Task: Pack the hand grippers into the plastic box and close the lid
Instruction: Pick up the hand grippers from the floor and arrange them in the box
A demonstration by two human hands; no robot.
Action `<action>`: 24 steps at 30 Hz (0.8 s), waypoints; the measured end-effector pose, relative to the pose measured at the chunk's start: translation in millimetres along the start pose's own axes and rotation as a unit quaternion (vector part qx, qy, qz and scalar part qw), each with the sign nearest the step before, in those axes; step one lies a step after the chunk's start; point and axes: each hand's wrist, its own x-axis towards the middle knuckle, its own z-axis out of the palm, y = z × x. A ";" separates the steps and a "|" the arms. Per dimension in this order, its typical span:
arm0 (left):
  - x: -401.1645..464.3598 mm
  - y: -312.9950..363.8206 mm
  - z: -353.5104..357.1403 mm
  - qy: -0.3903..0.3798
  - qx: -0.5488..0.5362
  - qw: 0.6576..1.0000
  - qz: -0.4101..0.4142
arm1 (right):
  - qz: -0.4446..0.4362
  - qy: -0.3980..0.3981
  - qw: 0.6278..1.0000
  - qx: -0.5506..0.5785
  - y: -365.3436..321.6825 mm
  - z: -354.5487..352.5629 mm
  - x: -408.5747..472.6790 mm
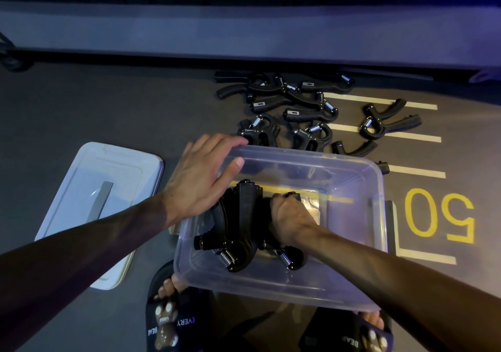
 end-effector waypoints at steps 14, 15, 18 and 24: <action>0.1 2.4 -0.5 -0.004 0.005 1.000 -0.006 | -0.003 0.053 0.998 -0.026 -8.6 5.9 11.8; 0.1 2.3 -0.5 -0.004 0.004 1.000 -0.007 | -0.003 0.055 0.998 -0.024 -8.7 6.9 13.0; -0.2 2.3 0.2 -0.003 0.004 1.000 -0.006 | 0.010 0.061 0.998 -0.004 -6.8 8.6 14.8; -0.3 1.3 -0.4 -0.001 0.005 1.000 -0.005 | 0.030 0.071 0.997 0.025 -3.8 8.1 10.4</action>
